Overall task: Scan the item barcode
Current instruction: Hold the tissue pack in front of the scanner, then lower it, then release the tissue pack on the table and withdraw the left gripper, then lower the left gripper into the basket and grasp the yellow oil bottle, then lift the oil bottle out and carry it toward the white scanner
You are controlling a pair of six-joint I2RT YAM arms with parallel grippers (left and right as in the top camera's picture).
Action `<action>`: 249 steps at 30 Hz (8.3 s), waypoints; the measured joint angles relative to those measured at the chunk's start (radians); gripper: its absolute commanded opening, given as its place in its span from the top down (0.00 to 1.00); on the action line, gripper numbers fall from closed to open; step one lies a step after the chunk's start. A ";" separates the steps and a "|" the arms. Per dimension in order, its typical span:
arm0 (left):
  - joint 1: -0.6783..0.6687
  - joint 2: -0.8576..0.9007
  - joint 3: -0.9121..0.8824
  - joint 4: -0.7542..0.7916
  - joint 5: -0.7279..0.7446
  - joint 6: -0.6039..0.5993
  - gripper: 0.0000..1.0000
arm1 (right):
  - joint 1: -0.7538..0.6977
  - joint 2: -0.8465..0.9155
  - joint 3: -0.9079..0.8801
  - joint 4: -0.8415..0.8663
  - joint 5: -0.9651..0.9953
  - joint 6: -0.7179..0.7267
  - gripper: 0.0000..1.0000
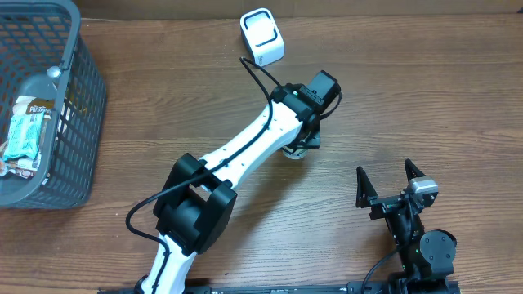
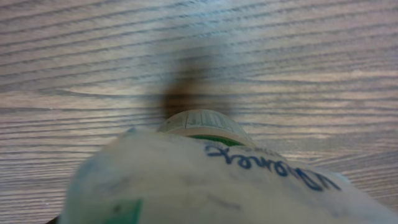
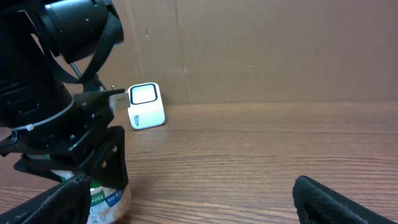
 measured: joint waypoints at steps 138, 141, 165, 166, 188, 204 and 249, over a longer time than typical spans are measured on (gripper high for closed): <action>1.305 -0.006 0.268 0.127 0.337 0.742 0.14 | 0.000 0.000 0.000 0.000 0.000 0.000 0.00; 1.294 0.010 0.267 0.140 0.344 0.746 0.14 | 0.000 0.000 0.000 0.000 0.000 0.000 0.00; 1.212 0.031 0.208 0.164 0.201 0.768 0.35 | 0.000 0.000 0.000 0.000 0.000 0.000 0.00; 1.212 0.032 0.207 0.164 0.201 0.769 0.35 | 0.000 0.000 0.000 0.000 0.000 0.000 0.00; 1.205 0.036 0.219 0.106 0.153 0.770 0.85 | 0.000 0.000 0.000 0.000 0.000 0.000 0.00; 1.193 -0.292 0.513 0.035 0.154 0.703 0.85 | 0.000 0.000 0.000 0.000 0.000 0.000 0.00; 0.264 -0.063 0.539 -0.407 0.047 0.394 0.82 | 0.000 0.000 0.000 0.000 0.000 0.000 0.00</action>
